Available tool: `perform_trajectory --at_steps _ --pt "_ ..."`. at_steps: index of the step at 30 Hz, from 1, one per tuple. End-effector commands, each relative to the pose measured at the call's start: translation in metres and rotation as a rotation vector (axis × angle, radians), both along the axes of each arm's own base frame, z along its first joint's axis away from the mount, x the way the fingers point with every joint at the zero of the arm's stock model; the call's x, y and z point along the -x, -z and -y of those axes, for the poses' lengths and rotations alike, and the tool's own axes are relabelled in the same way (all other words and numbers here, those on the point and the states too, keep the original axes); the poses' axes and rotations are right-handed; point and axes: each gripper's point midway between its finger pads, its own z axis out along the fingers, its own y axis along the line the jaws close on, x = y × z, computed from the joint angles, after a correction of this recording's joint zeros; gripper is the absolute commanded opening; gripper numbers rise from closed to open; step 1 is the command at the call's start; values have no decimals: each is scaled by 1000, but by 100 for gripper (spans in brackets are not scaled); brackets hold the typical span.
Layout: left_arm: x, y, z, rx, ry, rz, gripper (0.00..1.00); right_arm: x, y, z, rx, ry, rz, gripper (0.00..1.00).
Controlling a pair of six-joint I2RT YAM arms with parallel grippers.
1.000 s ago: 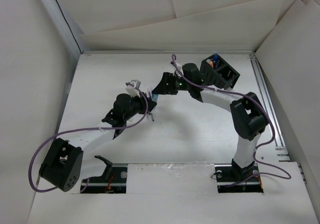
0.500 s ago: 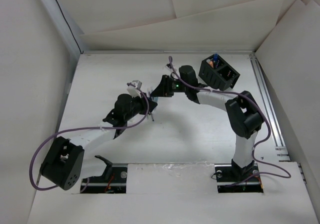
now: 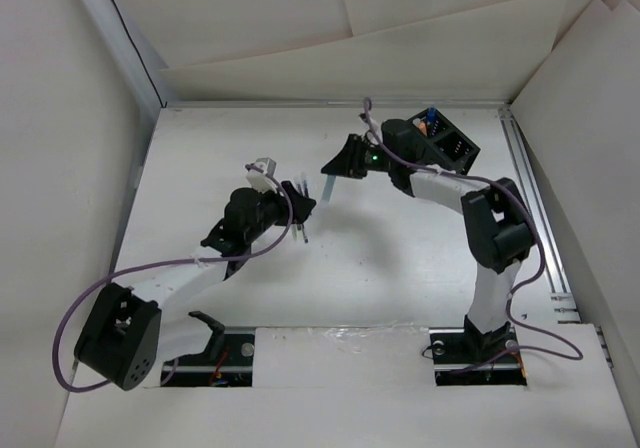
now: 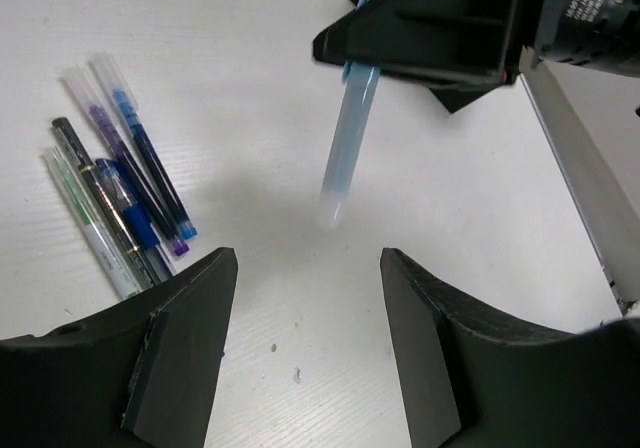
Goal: Sort the stationery into containers
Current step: Place the stationery in the storage box.
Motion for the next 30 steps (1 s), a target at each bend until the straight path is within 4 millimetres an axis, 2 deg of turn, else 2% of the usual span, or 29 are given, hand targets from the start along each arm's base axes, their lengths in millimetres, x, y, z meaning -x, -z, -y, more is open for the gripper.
perform_trajectory --at_steps 1,2,3,4,5,6,7,9,10,11,14,19,22,26,28,29,30 --pt "-1 -33 -6 41 -36 81 56 -48 -82 45 -74 132 193 26" --pt "0 -36 -8 42 -45 86 56 -58 -91 60 -72 162 217 26" --pt "-1 -31 -16 32 -88 59 58 -79 -96 94 -67 236 230 26" --pt "0 -32 -22 29 -124 51 58 -88 -114 115 -71 288 264 26" --pt "-1 -25 -30 12 -170 23 62 -99 -119 137 -53 347 276 26" --pt "-3 -10 -49 -47 -269 -37 62 -115 -121 162 -25 438 283 26" --pt "-3 -6 -58 -49 -329 -75 63 -129 -130 203 0 544 306 26" --pt "-3 0 -75 -84 -433 -127 63 -145 -140 245 66 684 335 26" --pt "3 18 -90 -147 -497 -182 63 -157 -142 279 110 808 347 26" --pt "5 22 -96 -149 -531 -206 64 -162 -149 293 132 862 363 27" --pt "11 37 -110 -193 -602 -257 66 -178 -142 325 232 985 384 27" --pt "17 53 -123 -235 -675 -310 70 -196 -138 353 375 1079 427 27" --pt "18 67 -136 -271 -728 -355 71 -200 -134 347 453 1092 434 27" --pt "14 79 -138 -287 -741 -393 72 -203 -128 341 547 1101 454 28" --pt "14 87 -137 -296 -746 -411 72 -204 -123 333 567 1095 455 28" --pt "13 86 -139 -300 -753 -407 72 -204 -112 335 590 1094 441 28" --pt "10 86 -137 -289 -758 -407 72 -204 -112 331 592 1093 442 28"
